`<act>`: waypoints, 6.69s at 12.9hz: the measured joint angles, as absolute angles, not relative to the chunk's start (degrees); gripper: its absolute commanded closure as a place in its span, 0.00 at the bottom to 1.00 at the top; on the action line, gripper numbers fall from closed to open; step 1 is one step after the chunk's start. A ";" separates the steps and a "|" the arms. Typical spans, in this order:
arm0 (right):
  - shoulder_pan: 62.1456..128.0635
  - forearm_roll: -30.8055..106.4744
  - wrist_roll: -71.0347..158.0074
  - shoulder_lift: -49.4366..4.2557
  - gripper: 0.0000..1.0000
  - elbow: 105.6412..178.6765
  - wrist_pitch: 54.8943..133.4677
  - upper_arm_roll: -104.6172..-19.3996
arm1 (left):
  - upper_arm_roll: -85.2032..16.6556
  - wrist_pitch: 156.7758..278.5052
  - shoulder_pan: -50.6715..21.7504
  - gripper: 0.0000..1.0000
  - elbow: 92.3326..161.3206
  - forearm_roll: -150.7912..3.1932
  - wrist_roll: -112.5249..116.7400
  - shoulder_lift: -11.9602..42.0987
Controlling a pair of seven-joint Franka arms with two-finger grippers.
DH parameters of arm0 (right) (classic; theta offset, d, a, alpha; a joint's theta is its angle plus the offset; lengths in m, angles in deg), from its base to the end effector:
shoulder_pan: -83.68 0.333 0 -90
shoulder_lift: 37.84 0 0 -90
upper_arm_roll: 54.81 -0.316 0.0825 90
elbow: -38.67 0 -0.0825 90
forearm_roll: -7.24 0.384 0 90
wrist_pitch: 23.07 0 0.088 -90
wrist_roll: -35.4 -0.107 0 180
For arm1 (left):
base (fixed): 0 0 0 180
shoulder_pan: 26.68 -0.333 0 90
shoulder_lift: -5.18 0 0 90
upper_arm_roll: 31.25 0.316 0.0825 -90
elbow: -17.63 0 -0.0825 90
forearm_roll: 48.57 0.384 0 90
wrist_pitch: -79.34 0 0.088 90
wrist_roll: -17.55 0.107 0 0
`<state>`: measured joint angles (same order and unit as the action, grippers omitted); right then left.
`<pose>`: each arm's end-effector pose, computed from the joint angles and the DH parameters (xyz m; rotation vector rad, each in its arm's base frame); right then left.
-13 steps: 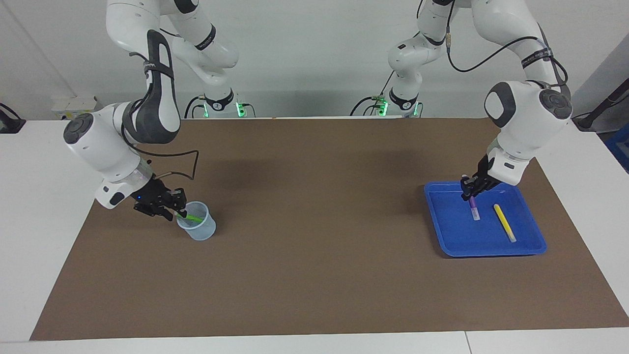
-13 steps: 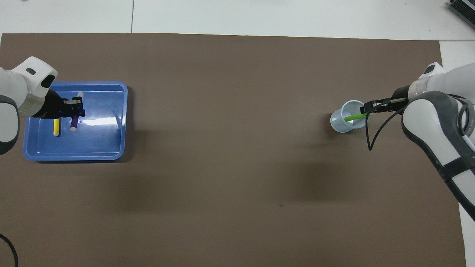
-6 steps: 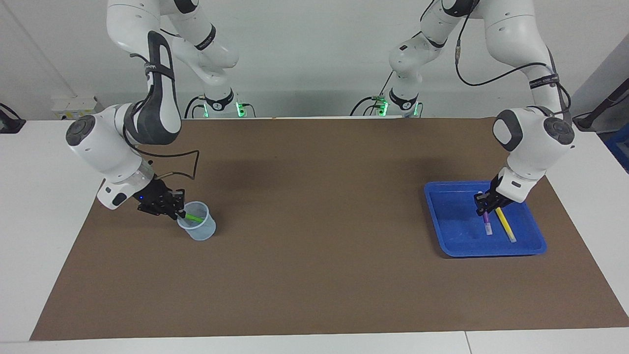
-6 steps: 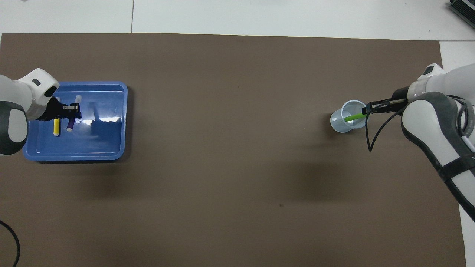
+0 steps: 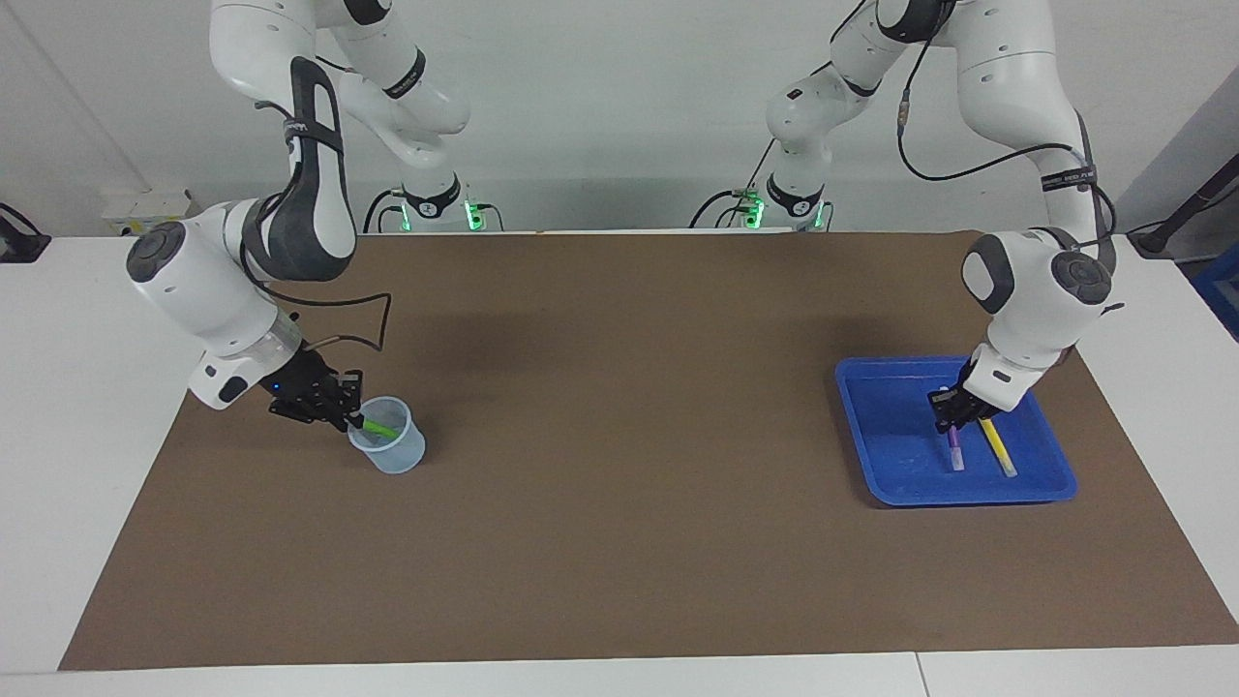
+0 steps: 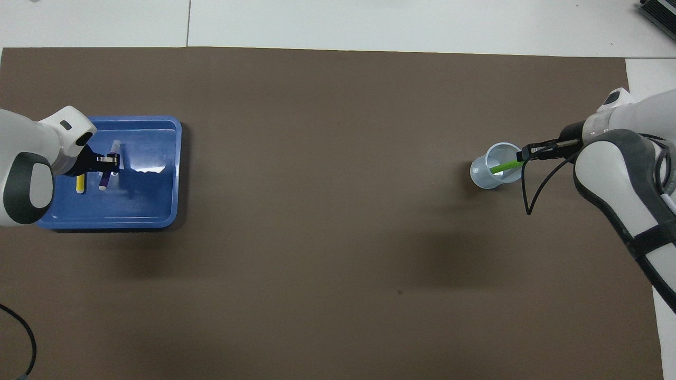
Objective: Right arm passes pens to left for tray arrangement
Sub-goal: 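Lower the purple pen into the blue tray with the left gripper, then grasp the green pen in the cup with the right gripper, then lift the green pen toward the left gripper while the left gripper approaches, then close the left gripper on the green pen held by the right gripper, then pull the green pen toward the tray while the right gripper withdraws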
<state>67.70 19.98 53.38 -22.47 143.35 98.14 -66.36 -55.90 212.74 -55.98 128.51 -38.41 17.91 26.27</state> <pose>0.6258 -0.0460 0.3944 -2.8997 -0.1674 -0.1025 0.6193 0.0671 0.3171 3.1253 -0.0204 0.1022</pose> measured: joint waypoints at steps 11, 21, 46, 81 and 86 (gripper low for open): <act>67.54 19.96 53.03 -28.15 1.00 133.91 78.81 -66.30 | -55.89 215.73 -56.44 0.67 130.61 -38.40 18.04 26.30; 67.92 22.81 43.17 -28.96 1.00 125.79 70.05 -67.33 | -56.81 209.15 -56.24 0.07 124.77 -40.25 13.37 25.98; 87.06 44.69 -0.19 -29.05 1.00 132.22 95.67 -67.95 | -66.90 205.20 -33.44 0.00 115.75 -63.89 -92.40 13.66; 87.77 38.37 1.22 -30.43 0.00 135.51 99.38 -67.41 | -66.20 222.22 -21.01 1.00 119.04 -53.33 -92.82 18.10; 81.21 25.41 9.88 -32.53 0.00 133.93 89.42 -66.98 | -65.66 210.20 -25.35 1.00 118.19 -53.20 -67.17 17.94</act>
<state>81.21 25.41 9.88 -32.53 133.93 89.42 -66.98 -65.66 210.20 -25.35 118.19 -53.20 -67.17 17.94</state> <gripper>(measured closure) 0.000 0.824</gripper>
